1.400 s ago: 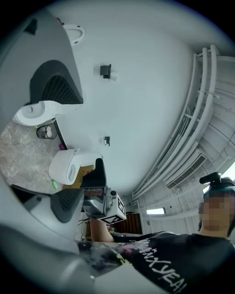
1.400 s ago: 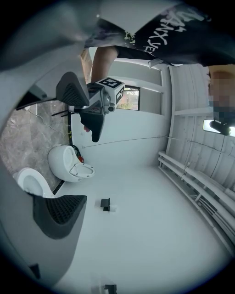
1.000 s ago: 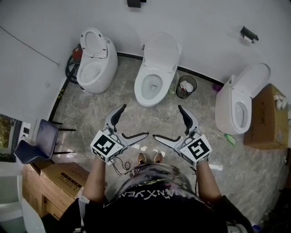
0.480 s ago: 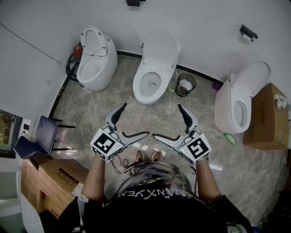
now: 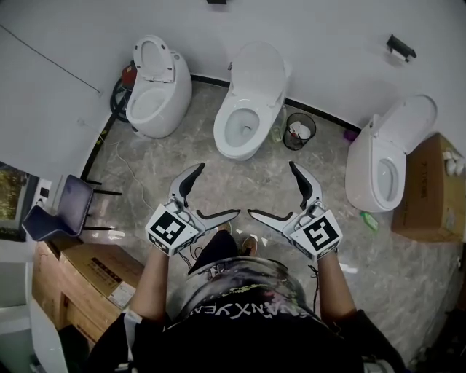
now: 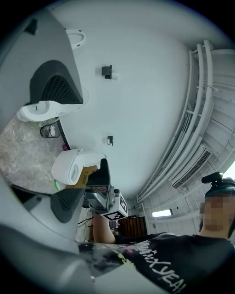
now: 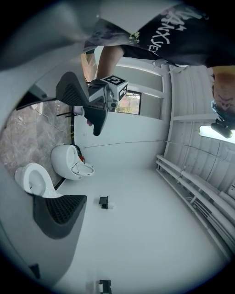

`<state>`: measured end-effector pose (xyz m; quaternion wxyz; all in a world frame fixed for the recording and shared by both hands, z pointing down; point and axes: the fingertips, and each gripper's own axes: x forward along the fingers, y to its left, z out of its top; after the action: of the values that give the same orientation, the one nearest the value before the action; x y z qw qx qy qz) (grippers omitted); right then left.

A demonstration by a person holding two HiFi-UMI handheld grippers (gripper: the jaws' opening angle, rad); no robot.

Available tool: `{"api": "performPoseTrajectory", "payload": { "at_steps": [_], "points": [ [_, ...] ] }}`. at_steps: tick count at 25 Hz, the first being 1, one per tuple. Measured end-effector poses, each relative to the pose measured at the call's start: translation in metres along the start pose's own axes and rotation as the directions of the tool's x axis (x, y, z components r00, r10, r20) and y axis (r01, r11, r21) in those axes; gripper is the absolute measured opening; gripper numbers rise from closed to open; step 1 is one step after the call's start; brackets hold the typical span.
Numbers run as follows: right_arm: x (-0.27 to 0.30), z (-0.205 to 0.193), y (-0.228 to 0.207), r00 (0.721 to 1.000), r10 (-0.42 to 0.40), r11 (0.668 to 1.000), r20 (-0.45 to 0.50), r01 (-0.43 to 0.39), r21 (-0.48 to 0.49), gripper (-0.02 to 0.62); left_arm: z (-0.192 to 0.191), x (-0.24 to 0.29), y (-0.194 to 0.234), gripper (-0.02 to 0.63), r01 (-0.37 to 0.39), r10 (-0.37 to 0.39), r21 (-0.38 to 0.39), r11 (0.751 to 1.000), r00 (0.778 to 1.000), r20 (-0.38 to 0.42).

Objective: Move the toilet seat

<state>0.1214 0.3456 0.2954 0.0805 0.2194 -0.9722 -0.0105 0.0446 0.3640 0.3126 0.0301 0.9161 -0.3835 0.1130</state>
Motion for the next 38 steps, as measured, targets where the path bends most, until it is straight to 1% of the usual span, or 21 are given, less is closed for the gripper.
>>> {"api": "performPoseTrajectory", "payload": {
  "at_steps": [1,4,5,9,11,15,18,22,30,38],
  "points": [
    [-0.001,0.000,0.001,1.000,-0.001,1.000,-0.005,0.001,0.000,0.584,-0.001,-0.001,-0.002,0.548,-0.001,0.001,0.002,1.000,1.000,-0.001],
    [-0.005,-0.005,0.001,0.998,-0.003,1.000,-0.058,0.003,0.003,0.584,-0.002,0.002,-0.006,0.548,-0.005,0.005,0.006,1.000,1.000,0.001],
    [-0.006,-0.007,0.001,0.998,-0.002,1.000,-0.061,0.002,0.001,0.584,-0.002,0.003,-0.006,0.548,-0.006,0.006,0.009,1.000,1.000,0.003],
    [-0.002,-0.009,0.000,0.999,-0.002,1.000,-0.048,0.002,-0.012,0.584,-0.005,0.003,-0.004,0.548,-0.010,0.010,0.017,1.000,1.000,0.008],
    [0.001,-0.010,-0.002,1.000,-0.002,1.000,-0.023,0.001,-0.020,0.584,-0.008,0.004,-0.002,0.548,-0.013,0.013,0.018,1.000,1.000,0.008],
    [0.006,-0.013,-0.007,0.998,-0.005,1.000,-0.056,0.004,-0.022,0.584,-0.011,0.010,0.005,0.548,-0.011,0.010,0.016,1.000,1.000,0.010],
    [0.014,-0.010,-0.012,1.000,0.001,0.999,-0.005,-0.002,-0.037,0.584,-0.009,0.014,0.012,0.548,-0.007,0.006,0.018,1.000,1.000,0.014],
    [0.022,-0.011,-0.019,1.000,-0.001,0.999,0.000,0.001,-0.045,0.584,-0.010,0.018,0.022,0.548,-0.007,0.007,0.014,1.000,1.000,0.020],
    [0.049,-0.015,-0.043,1.000,-0.002,0.999,-0.015,0.002,-0.039,0.584,-0.015,0.035,0.056,0.548,-0.002,0.002,-0.001,1.000,1.000,0.015],
    [0.091,-0.017,-0.079,0.999,-0.003,1.000,-0.032,0.002,-0.030,0.584,-0.018,0.056,0.111,0.548,-0.004,0.005,-0.014,1.000,1.000,0.011]
  ]
}}
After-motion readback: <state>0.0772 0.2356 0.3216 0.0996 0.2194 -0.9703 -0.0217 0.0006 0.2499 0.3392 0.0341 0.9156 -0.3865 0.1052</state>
